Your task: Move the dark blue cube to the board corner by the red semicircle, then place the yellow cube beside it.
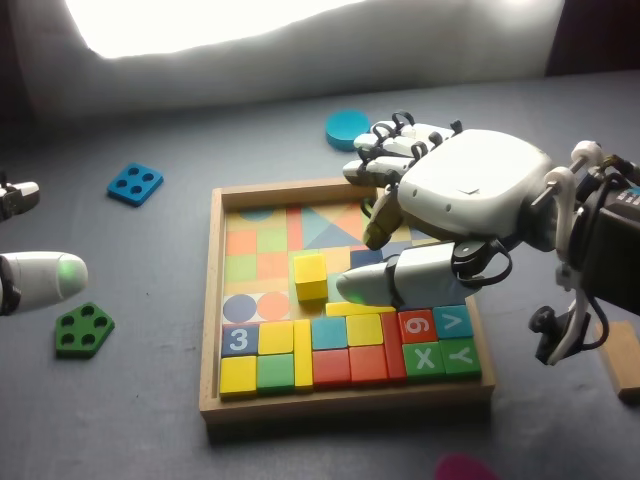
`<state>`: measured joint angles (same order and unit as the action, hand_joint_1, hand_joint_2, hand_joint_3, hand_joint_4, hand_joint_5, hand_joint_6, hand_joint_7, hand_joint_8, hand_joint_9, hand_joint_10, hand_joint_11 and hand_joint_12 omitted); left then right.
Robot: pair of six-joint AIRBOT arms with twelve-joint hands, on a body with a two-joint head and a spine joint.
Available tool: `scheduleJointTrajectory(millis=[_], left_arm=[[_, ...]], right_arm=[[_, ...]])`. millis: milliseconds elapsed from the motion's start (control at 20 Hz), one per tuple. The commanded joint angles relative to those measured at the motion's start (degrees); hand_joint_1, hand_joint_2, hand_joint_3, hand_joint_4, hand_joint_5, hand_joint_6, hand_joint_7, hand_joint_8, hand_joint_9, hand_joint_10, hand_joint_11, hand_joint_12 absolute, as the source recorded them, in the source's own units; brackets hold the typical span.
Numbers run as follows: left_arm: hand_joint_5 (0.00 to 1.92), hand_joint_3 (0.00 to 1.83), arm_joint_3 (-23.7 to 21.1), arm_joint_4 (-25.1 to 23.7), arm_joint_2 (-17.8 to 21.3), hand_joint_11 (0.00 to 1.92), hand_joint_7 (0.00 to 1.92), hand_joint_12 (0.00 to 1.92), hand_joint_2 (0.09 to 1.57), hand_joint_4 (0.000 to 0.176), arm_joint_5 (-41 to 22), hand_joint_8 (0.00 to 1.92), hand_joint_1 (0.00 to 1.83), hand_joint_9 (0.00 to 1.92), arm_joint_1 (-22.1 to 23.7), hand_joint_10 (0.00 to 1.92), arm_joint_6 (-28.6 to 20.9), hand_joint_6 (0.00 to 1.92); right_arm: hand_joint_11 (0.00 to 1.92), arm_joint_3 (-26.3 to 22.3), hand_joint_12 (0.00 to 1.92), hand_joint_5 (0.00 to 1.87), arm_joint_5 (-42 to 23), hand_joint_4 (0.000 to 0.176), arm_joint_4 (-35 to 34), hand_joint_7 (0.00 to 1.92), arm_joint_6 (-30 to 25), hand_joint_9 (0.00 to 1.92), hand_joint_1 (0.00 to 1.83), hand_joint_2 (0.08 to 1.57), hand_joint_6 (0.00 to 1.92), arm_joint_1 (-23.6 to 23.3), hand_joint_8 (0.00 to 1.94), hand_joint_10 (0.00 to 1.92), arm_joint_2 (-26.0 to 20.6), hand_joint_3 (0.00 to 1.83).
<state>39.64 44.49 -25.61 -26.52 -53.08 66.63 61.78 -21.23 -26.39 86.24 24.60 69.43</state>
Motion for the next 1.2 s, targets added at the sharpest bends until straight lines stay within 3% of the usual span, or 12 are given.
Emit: scheduleJointTrajectory(millis=[0,300,500,700,1150], left_arm=[[0.01,0.00,0.5,-0.7,-0.1,0.00,0.01,0.00,1.10,0.000,-5.8,0.00,0.00,0.00,0.6,0.00,-0.2,0.00],[0.01,0.00,0.9,-0.8,0.0,0.00,0.01,0.00,1.10,0.000,-5.8,0.00,0.00,0.00,0.4,0.00,1.1,0.00],[0.00,0.00,1.1,-0.8,-0.4,0.00,0.01,0.00,1.10,0.011,-4.8,0.00,0.00,0.00,0.0,0.00,2.9,0.00],[0.00,0.01,1.2,-0.8,-0.4,0.00,0.00,0.00,1.11,0.000,-5.3,0.00,0.00,0.00,0.0,0.00,2.4,0.00],[0.01,0.00,0.6,-0.8,0.0,0.00,0.00,0.00,1.08,0.000,-5.4,0.00,0.00,0.00,0.3,0.00,2.1,0.00]], right_arm=[[0.00,0.0,0.00,0.90,-5.9,0.000,0.8,0.21,-0.1,0.04,0.00,1.09,0.01,0.1,0.01,0.01,0.1,0.00],[0.00,0.1,0.00,0.91,-6.2,0.000,0.5,0.23,0.0,0.04,0.00,1.09,0.01,1.3,0.01,0.01,0.8,0.00],[0.00,0.7,0.00,0.91,-5.9,0.000,0.4,0.23,0.1,0.06,0.00,1.09,0.01,2.5,0.00,0.01,1.1,0.00],[0.00,1.4,0.00,0.89,-5.0,0.000,0.0,0.23,0.1,0.05,0.00,1.10,0.00,3.1,0.00,0.01,1.1,0.00],[0.00,2.4,0.00,0.89,-4.3,0.000,-0.1,0.26,0.1,0.05,0.00,1.11,0.00,2.9,0.02,0.01,-1.8,0.00]])
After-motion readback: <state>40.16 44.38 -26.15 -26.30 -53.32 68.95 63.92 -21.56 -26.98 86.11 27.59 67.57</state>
